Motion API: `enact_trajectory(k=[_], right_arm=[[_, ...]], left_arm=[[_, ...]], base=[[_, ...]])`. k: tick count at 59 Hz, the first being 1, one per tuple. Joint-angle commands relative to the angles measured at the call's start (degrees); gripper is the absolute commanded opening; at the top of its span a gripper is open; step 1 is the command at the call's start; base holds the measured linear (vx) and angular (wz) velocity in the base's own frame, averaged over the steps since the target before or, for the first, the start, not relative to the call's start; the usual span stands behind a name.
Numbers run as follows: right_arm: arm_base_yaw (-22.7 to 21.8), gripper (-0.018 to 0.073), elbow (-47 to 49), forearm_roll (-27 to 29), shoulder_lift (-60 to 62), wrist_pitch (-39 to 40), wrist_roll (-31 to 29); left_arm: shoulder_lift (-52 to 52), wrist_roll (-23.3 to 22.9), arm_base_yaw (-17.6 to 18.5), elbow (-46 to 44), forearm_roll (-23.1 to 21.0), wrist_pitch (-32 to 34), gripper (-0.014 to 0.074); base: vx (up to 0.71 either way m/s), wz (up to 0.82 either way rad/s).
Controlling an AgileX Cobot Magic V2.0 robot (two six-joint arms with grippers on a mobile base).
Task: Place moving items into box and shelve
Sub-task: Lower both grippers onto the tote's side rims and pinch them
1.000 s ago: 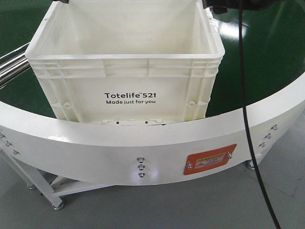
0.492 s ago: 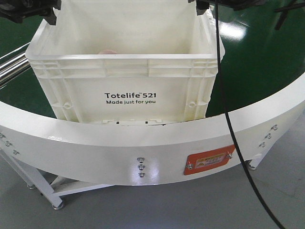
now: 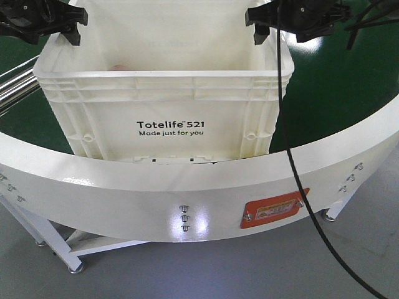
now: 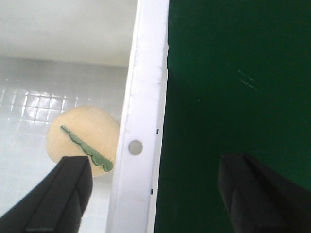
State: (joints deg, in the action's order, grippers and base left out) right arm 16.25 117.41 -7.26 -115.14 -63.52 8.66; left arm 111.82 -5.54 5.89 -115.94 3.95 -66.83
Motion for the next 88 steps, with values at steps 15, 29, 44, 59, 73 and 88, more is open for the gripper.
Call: enact_trajectory(k=[15, 29, 44, 59, 73, 88], right_arm=[[-0.1, 0.0574, 1.9, -0.1, 2.9, 3.6, -1.8], [1.2, 0.0574, 1.9, -0.4, 2.9, 2.6, -3.9], [2.6, 0.0574, 1.9, -4.9, 2.9, 5.1, 1.2], [2.6, 0.0574, 1.9, -4.8, 2.8, 5.1, 2.3], [2.6, 0.0547, 1.9, -4.8, 2.1, 4.6, 3.0], [2.5, 0.0484, 1.9, -5.6, 1.5, 4.0, 3.7]], left_arm=[[-3.2, -0.8, 0.2, -2.0, 0.3, 3.4, 0.0593], [-3.2, -0.8, 0.2, -2.0, 0.3, 4.1, 0.0593], [-3.2, -0.8, 0.2, -2.0, 0.3, 4.0, 0.0593], [-3.2, -0.8, 0.2, -2.0, 0.0, 3.5, 0.0593], [-3.2, -0.6, 0.2, -2.0, -1.8, 2.6, 0.0593], [-3.2, 1.4, 0.2, -2.0, -4.4, 1.9, 0.0593]], base=[[0.00, 0.00], [0.00, 0.00], [0.00, 0.00], [0.00, 0.00], [0.00, 0.00], [0.00, 0.00]])
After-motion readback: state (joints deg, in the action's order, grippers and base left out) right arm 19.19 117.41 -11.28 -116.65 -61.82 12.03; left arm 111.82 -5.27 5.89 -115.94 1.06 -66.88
